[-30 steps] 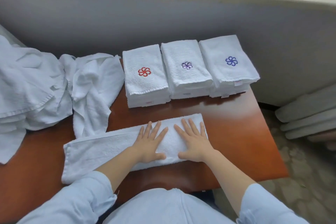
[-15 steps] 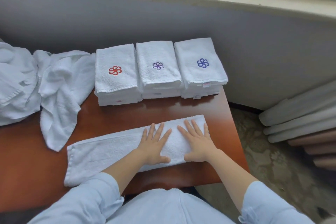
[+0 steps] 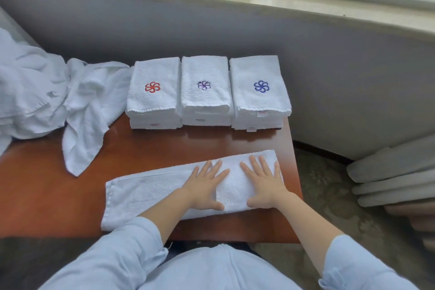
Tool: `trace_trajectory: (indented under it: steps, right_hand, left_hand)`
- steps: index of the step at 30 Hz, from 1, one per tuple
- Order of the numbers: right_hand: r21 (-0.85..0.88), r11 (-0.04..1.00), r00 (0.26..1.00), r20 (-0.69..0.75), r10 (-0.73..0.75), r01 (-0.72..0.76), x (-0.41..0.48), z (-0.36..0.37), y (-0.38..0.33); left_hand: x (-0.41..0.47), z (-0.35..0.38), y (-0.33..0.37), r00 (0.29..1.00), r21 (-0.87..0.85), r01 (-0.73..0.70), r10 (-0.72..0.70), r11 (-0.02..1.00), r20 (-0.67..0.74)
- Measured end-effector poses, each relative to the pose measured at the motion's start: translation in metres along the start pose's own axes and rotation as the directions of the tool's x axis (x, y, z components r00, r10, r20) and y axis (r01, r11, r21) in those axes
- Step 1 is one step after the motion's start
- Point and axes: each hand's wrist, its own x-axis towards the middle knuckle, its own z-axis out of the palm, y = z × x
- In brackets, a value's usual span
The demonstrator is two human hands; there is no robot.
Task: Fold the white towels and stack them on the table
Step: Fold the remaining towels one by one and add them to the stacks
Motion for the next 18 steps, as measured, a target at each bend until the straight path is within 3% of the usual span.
trace_trajectory:
  steps: [8,15,18]
  right_hand:
    - [0.151,0.967,0.958,-0.168,0.232,-0.208,0.006,0.013,-0.07]
    - [0.183,0.912,0.867,-0.289,0.407,-0.367,0.022,0.043,-0.196]
    - [0.245,0.888,0.857,-0.259,0.446,-0.388,0.022,0.059,-0.252]
  left_hand:
    - [-0.025,0.008,-0.06,0.994,0.125,-0.104,0.107,0.987,-0.017]
    - [-0.062,0.017,-0.171,0.945,0.277,-0.326,0.323,0.904,0.058]
    - [-0.081,0.022,-0.218,0.904,0.324,-0.425,0.416,0.845,0.101]
